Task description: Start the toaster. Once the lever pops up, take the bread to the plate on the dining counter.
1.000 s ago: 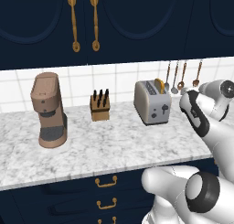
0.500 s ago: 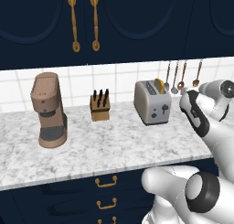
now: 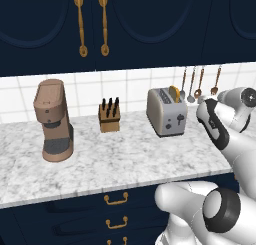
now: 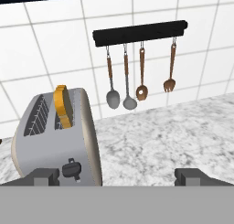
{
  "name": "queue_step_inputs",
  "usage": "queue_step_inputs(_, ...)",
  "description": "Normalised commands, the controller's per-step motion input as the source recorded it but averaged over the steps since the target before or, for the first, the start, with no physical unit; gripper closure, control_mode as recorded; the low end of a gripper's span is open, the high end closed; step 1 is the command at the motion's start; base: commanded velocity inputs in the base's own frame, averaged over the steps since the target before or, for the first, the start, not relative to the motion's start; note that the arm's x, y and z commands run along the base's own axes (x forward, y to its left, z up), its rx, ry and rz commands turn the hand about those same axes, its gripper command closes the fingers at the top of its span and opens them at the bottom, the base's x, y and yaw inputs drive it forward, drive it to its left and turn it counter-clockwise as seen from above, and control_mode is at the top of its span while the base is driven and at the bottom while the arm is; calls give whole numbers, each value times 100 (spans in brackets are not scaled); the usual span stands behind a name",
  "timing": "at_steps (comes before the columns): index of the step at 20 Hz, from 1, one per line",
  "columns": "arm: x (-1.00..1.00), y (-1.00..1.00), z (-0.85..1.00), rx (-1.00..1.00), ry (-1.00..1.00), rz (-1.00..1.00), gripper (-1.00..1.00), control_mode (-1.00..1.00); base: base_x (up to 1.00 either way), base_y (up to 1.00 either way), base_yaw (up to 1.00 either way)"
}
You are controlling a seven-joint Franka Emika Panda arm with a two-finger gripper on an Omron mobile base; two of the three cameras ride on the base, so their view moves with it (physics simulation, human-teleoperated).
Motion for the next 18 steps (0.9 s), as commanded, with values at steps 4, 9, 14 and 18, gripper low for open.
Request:
queue_step_inputs(4, 0, 0, 0, 0, 0, 0, -100, -100, 0, 0, 0)
queue_step_inputs(9, 0, 0, 0, 0, 0, 0, -100, -100, 0, 0, 0)
queue_step_inputs(14, 0, 0, 0, 0, 0, 0, -100, -100, 0, 0, 0)
queue_step_inputs(18, 0, 0, 0, 0, 0, 0, -100, -100, 0, 0, 0)
